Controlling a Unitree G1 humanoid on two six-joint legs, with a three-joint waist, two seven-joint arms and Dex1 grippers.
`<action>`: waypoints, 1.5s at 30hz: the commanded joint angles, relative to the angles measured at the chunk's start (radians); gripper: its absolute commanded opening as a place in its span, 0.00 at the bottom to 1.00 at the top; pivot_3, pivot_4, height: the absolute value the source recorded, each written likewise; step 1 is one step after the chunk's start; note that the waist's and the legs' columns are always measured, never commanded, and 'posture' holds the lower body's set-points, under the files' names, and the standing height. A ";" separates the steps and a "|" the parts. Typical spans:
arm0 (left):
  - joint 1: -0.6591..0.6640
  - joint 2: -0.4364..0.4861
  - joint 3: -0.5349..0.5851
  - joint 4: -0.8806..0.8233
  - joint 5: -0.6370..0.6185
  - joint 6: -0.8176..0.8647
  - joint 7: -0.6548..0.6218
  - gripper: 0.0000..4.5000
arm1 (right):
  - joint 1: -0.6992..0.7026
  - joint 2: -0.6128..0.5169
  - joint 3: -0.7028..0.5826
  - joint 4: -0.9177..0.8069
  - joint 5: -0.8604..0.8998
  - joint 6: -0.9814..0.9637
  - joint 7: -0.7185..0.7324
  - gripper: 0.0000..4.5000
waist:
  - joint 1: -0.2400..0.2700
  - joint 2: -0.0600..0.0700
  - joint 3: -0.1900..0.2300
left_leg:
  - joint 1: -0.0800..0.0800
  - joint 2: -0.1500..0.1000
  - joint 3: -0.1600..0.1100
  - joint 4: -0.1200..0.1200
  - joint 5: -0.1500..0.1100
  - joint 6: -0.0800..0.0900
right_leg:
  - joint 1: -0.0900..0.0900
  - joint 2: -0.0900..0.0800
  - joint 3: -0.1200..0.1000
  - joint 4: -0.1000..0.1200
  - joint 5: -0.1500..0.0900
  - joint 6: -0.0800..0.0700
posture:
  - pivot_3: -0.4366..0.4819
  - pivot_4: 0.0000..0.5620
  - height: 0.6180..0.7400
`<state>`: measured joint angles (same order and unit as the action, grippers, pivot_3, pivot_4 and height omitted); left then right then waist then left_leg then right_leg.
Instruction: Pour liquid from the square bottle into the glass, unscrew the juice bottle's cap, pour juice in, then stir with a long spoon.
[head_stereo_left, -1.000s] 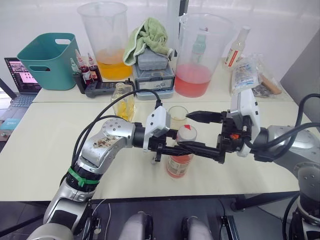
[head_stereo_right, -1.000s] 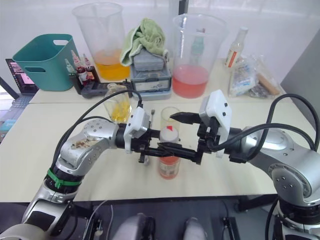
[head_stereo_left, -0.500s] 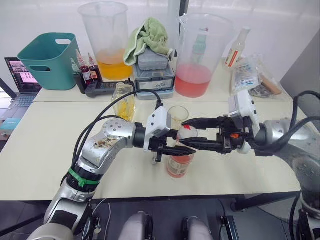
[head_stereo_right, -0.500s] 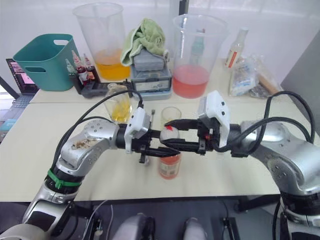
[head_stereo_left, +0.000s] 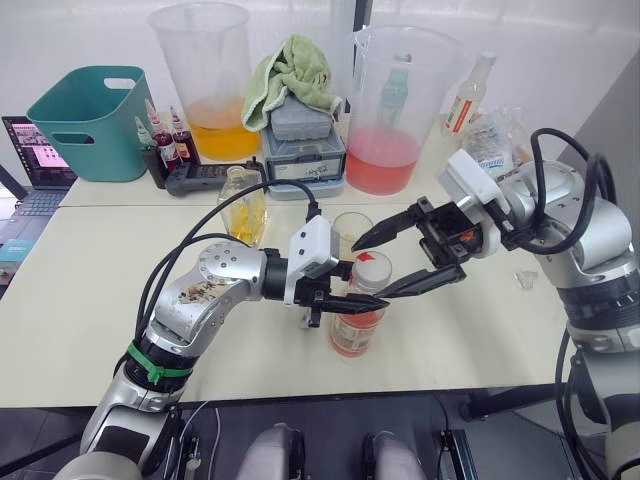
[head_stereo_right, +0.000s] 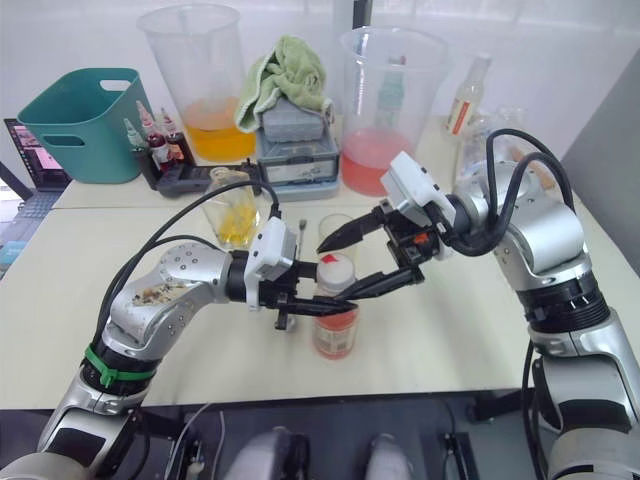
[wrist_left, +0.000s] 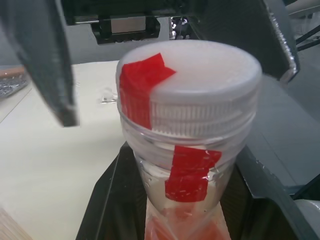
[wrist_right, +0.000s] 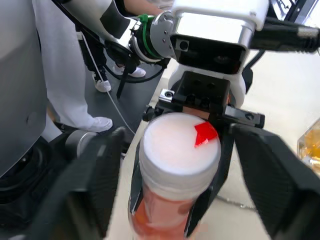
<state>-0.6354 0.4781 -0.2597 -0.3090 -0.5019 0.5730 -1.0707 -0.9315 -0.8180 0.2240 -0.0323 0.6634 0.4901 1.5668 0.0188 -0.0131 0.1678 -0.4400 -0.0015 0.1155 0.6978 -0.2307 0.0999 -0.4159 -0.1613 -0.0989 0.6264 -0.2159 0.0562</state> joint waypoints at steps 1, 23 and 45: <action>0.010 -0.003 -0.019 0.011 0.005 0.012 -0.001 0.33 | -0.004 -0.060 -0.105 -0.060 0.048 0.062 0.012 0.99 | 0.001 0.000 0.000 | 0.000 0.000 0.000 0.000 0.000 0.000 | 0.000 0.000 0.000 0.000 0.000 0.000 | 0.48 0.27 0.99; -0.039 -0.066 -0.048 0.095 0.024 -0.030 -0.049 0.33 | 0.425 0.021 -0.437 -0.628 0.406 0.469 -0.892 0.94 | 0.028 0.000 0.000 | 0.000 0.000 0.000 0.000 0.000 0.000 | 0.001 -0.003 -0.001 -0.003 0.000 0.000 | 0.48 0.27 0.99; -0.011 -0.023 -0.010 0.011 0.016 0.025 0.003 0.33 | 0.077 0.044 -0.042 -0.115 0.047 0.064 -0.040 0.37 | 0.006 0.000 0.000 | 0.000 0.000 0.000 0.001 0.000 0.001 | 0.002 0.001 -0.001 -0.002 0.000 0.000 | 0.48 0.27 0.99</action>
<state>-0.6512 0.4573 -0.2644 -0.2921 -0.4799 0.5735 -1.0865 -0.8196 -0.7824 0.1456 -0.1457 0.7207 0.5735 1.4456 0.0253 -0.0135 0.1674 -0.4399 -0.0012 0.1153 0.6985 -0.2310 0.1007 -0.4139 -0.1608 -0.0996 0.6246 -0.2161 0.0564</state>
